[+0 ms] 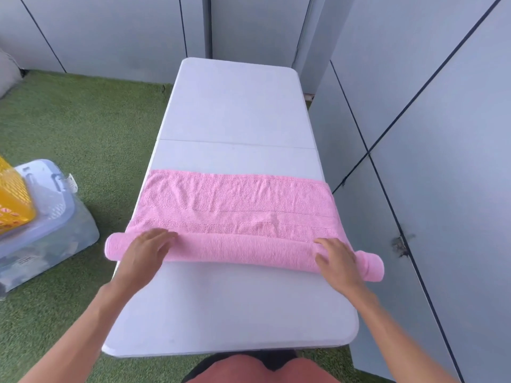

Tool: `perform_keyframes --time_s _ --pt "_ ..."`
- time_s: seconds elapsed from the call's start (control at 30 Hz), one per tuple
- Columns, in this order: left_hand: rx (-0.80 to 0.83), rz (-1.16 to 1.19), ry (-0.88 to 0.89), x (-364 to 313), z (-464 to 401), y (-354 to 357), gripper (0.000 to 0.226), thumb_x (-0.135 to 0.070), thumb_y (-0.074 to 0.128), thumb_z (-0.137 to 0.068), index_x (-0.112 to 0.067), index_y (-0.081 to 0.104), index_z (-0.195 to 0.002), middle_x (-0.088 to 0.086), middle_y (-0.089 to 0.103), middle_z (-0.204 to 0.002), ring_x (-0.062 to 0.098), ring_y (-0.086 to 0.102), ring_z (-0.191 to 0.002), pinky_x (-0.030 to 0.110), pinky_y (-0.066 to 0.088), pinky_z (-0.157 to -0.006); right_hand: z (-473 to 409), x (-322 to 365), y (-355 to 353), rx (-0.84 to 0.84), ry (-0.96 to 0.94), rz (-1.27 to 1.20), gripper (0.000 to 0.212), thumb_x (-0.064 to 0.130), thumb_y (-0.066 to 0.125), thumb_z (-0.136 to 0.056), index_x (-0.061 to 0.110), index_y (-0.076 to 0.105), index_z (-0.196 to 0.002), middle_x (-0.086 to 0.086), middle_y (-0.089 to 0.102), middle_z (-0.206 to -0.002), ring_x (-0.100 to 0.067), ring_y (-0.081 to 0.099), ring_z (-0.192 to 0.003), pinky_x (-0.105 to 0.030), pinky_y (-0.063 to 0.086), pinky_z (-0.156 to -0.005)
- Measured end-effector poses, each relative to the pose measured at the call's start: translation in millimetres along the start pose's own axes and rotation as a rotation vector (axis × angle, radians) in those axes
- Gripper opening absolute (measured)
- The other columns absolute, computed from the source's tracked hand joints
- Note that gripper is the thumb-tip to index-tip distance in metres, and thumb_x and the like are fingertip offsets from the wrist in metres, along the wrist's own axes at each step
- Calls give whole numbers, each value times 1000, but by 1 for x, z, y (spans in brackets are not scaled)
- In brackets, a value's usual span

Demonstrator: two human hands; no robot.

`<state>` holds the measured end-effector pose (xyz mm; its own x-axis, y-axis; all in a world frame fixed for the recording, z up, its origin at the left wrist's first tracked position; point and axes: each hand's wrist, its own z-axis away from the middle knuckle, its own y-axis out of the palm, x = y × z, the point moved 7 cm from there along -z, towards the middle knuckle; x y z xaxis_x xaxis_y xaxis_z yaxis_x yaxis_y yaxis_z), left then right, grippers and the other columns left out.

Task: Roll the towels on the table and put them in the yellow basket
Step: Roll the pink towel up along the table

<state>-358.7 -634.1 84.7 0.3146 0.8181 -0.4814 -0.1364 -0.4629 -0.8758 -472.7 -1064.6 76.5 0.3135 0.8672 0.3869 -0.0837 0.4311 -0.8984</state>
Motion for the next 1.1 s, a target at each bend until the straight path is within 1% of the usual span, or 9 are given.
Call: perform_keyframes --time_s 0.13,0.23,0.33,0.53,0.63,0.77,0.9,1.0,1.1 --pt "99 -144 123 0 22 29 63 -41 65 -84 -14 49 -138 10 52 -139 35 41 -134 56 33 -109 23 9 26 22 -58 260 70 59 49 -87 27 30 -147 7 30 -147 -21 21 -143 -51 5 -113" --pt "91 -173 134 0 18 32 76 -10 85 -65 -9 52 -134 11 58 -127 36 48 -124 48 32 -107 22 10 32 -6 -34 306 70 36 65 -84 23 34 -146 4 40 -143 -22 29 -138 -61 12 -112" --pt "85 -197 103 -3 6 24 62 3 80 -65 -9 61 -122 7 64 -107 35 58 -104 39 35 -96 15 14 24 -1 -2 285 54 25 60 -89 22 41 -140 3 50 -131 -21 37 -131 -56 19 -111" --pt "683 -145 -77 14 1 28 58 -17 66 -88 -25 45 -141 -6 47 -142 17 40 -134 28 26 -110 11 -4 16 445 36 141 50 34 58 -89 27 44 -137 5 52 -134 -20 48 -124 -40 38 -102" --pt "484 8 -73 20 -5 21 51 -13 63 -90 -27 50 -137 -2 52 -137 22 49 -125 33 33 -105 4 -6 10 416 142 -158 55 21 64 -84 28 48 -136 2 49 -139 -15 48 -125 -30 37 -104" --pt "-13 -87 30 5 7 4 33 -22 57 -92 -19 60 -124 8 58 -125 35 56 -115 50 44 -97 8 12 -2 -89 -11 -49 43 20 54 -91 25 49 -133 0 48 -136 -24 41 -132 -49 26 -112" --pt "61 -231 151 1 26 28 70 -42 65 -83 -16 41 -143 7 49 -140 31 43 -132 50 26 -113 23 19 28 25 -59 263 70 48 54 -90 28 23 -150 8 23 -151 -21 14 -145 -54 2 -115" --pt "21 -236 142 5 17 27 72 -8 84 -65 -12 54 -130 5 61 -114 31 56 -107 42 32 -100 16 18 27 -12 -51 318 67 32 63 -87 25 32 -145 6 41 -138 -20 31 -137 -58 14 -112" --pt "155 -245 73 2 2 19 56 -6 74 -77 -17 57 -130 3 63 -110 30 59 -106 38 34 -96 5 22 15 -2 -21 300 50 25 59 -91 27 40 -138 8 53 -127 -18 40 -128 -50 22 -109"
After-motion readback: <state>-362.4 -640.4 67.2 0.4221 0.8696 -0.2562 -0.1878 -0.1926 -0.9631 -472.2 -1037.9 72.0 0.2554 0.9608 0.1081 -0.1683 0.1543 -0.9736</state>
